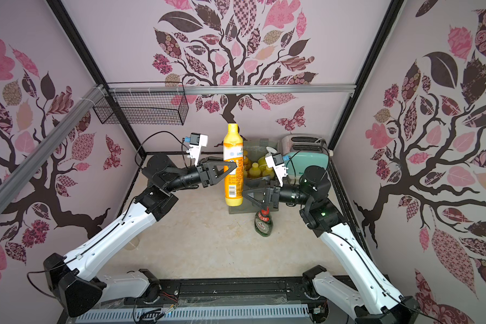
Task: Pack dish soap into the shopping bag
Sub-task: Adjust the bottle of dish soap.
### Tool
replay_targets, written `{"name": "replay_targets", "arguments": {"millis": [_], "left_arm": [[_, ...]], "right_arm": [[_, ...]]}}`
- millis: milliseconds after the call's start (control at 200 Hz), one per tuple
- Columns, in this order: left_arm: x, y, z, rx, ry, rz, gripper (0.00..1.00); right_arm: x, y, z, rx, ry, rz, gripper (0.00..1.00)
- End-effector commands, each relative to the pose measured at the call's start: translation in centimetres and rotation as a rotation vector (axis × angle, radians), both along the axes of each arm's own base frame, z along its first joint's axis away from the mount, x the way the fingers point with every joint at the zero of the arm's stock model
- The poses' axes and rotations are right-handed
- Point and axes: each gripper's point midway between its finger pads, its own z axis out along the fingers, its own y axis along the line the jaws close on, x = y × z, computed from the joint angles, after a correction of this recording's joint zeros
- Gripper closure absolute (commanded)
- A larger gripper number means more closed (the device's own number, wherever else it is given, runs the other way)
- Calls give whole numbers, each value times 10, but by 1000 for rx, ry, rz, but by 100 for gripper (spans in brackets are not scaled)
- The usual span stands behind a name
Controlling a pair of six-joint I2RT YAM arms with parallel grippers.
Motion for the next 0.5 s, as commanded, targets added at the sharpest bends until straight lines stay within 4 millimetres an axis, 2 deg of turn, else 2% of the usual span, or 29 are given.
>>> {"name": "replay_targets", "arguments": {"millis": [0, 75, 315, 495], "left_arm": [[-22, 10, 49, -125, -118, -19, 100], [-21, 9, 49, -127, -116, -14, 100], [-26, 4, 54, -135, -118, -39, 100], [-30, 0, 49, -123, -122, -60, 100]], "right_arm": [[-11, 12, 24, 56, -78, 54, 5], [-13, 19, 24, 60, -75, 75, 12], [-6, 22, 20, 73, -57, 65, 26], [-4, 22, 18, 69, -52, 60, 48]]}}
